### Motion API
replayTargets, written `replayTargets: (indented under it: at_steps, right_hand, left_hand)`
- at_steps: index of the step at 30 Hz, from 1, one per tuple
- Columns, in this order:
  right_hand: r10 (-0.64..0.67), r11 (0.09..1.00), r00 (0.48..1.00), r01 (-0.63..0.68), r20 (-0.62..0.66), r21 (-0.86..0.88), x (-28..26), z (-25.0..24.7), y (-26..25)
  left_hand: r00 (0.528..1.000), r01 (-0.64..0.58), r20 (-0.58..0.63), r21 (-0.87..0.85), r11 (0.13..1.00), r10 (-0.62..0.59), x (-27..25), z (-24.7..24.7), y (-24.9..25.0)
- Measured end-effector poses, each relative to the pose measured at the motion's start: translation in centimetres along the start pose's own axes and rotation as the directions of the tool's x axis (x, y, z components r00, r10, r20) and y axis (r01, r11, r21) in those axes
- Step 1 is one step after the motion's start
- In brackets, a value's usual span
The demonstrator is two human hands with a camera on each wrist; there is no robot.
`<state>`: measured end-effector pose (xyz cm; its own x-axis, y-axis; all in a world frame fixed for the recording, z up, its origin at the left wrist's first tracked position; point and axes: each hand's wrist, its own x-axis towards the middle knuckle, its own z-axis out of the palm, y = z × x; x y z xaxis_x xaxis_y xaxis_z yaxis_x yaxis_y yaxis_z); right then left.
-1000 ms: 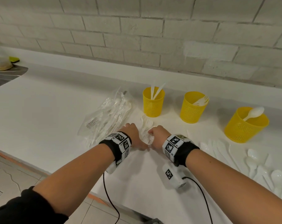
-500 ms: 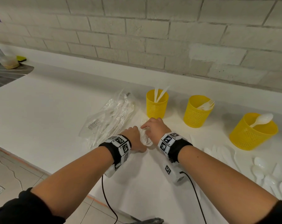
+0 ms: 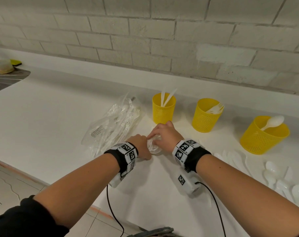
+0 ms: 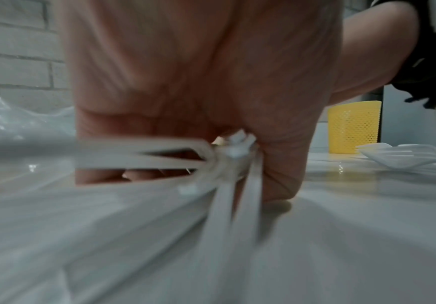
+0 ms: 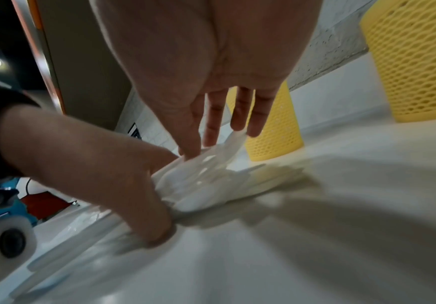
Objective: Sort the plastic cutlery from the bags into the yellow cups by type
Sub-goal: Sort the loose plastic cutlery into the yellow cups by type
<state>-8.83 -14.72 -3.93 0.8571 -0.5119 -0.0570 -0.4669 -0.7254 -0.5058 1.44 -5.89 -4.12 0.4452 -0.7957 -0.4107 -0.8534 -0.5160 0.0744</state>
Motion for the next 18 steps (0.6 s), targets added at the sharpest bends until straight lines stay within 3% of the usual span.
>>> replayTargets:
  at_steps: [4,9,12,15,18]
  right_hand:
    - [0.041,0.995,0.996,-0.048,-0.082,-0.086,-0.1,-1.3,0.5]
    - [0.203,0.979,0.976,-0.203,0.077,-0.015,0.3,-1.4,1.3]
    - [0.233,0.972,0.964,-0.233,0.130,-0.013,0.1,-1.5,1.8]
    - [0.264,0.956,0.952,-0.279,0.157,0.085,-0.4,-1.9,2.4]
    - [0.260,0.938,0.964,-0.266,0.056,0.222,-0.9,-2.7,2.6]
  left_hand:
    - [0.998,-0.064,-0.016,0.041,0.997,0.065,0.1,0.2,-0.4]
    - [0.995,-0.099,-0.015,-0.009,0.995,0.099,0.3,0.9,-0.7]
    - [0.992,-0.120,-0.041,0.014,0.993,0.120,0.4,1.0,-0.5]
    - [0.982,-0.173,-0.070,0.015,0.985,0.173,0.6,1.3,-0.7]
    - [0.956,-0.237,-0.187,-0.029,0.971,0.228,0.9,1.3,-0.8]
